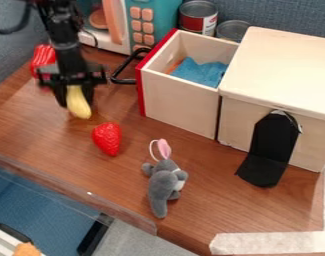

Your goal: Move the banana to the top of the drawer

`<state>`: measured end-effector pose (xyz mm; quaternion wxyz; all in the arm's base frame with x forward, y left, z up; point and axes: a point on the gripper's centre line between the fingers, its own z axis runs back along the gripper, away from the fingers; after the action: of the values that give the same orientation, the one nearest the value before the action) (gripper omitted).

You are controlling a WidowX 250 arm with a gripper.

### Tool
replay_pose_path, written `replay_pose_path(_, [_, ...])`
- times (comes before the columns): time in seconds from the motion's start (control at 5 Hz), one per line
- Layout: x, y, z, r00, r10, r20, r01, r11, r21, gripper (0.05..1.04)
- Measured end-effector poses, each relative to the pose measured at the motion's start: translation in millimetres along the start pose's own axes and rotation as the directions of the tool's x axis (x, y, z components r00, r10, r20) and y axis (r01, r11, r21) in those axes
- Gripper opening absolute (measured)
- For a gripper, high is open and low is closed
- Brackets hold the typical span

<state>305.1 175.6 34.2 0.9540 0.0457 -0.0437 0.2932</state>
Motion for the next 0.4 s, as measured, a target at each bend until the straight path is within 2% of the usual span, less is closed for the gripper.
replay_pose_path(0.2, [-4.3, -6.5, 51.2, 1.0, -0.002, 0.026, 0.001, 0.999, 0.047, 0.56])
replay_pose_path(0.4, [-2.2, -64.5, 101.3, 0.99, -0.139, 0.029, 0.14, 0.99, -0.019, 0.56])
